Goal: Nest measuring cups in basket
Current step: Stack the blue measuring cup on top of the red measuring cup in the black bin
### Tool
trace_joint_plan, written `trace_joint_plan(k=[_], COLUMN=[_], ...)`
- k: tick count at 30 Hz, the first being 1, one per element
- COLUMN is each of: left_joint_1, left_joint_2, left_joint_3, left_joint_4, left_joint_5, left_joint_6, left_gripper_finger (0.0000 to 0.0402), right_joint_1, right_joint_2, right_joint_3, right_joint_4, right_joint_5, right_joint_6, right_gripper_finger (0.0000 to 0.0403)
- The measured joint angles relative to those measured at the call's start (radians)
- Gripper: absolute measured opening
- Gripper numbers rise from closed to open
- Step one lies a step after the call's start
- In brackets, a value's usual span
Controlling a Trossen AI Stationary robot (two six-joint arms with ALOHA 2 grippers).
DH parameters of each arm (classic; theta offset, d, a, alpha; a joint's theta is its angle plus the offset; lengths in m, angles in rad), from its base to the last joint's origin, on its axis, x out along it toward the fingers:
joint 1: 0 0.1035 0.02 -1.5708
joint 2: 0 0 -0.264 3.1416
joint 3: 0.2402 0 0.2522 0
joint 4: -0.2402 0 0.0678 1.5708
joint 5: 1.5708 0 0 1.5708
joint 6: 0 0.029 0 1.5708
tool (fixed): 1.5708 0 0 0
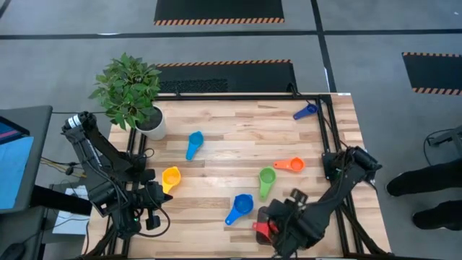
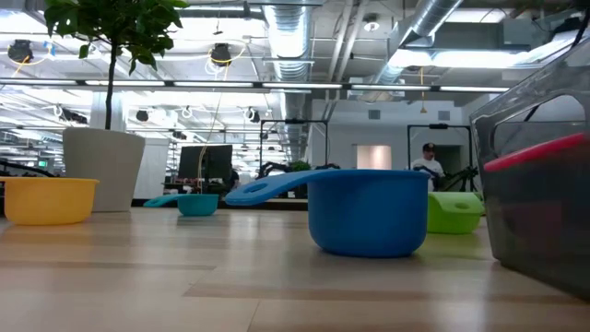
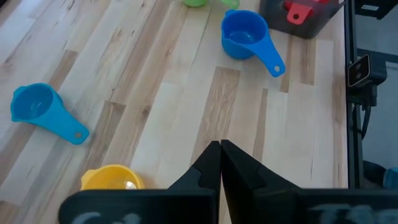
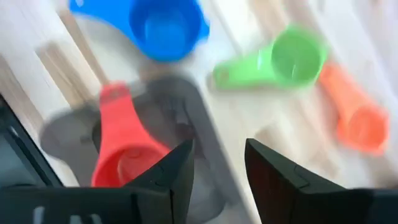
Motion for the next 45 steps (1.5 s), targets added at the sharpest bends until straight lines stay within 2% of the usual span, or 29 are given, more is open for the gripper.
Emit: trace_joint_plan(k=[6, 10, 12, 18, 21, 25, 31, 34, 45], left_joint_1=[0.000, 0.000, 0.000, 0.000, 0.000, 0.000, 0.000, 0.000, 0.000], left_joint_2=[0.000, 0.000, 0.000, 0.000, 0.000, -0.001, -0.001, -0.001, 0.000], left_joint_3=[0.000, 0.000, 0.000, 0.000, 0.000, 0.000, 0.000, 0.000, 0.000], left_joint_4=[0.000, 0.000, 0.000, 0.000, 0.000, -0.001, -0.002, -0.004, 0.000], left_joint_5=[0.000, -0.001, -0.001, -0.001, -0.001, 0.003, 0.009, 0.010, 0.010], left_joint_6=[0.000, 0.000, 0.000, 0.000, 0.000, 0.000, 0.000, 0.000, 0.000], left_gripper_finger=[0.0000, 0.0000, 0.0000, 0.0000, 0.0000, 0.0000, 0.0000, 0.0000, 0.0000], right_joint_1=[-0.123, -0.222, -0.275, -0.413, -0.456, -0.468, -0.444, -0.432, -0.418], right_joint_2=[-0.001, 0.000, 0.003, 0.038, 0.067, 0.122, 0.220, 0.243, 0.343], right_joint_3=[0.080, 0.080, 0.080, 0.073, 0.063, 0.067, 0.065, 0.070, 0.062], right_joint_4=[0.079, 0.177, 0.230, 0.383, 0.393, 0.379, 0.347, 0.344, 0.301], right_joint_5=[0.124, 0.144, 0.099, -0.122, -0.243, -0.329, -0.335, -0.325, -0.292], right_joint_6=[-0.267, -0.442, -0.511, -0.661, -0.706, -0.717, -0.740, -0.741, -0.758], right_gripper_finger=[0.0141, 0.0124, 0.0118, 0.0113, 0.0127, 0.0167, 0.0246, 0.0270, 0.0282])
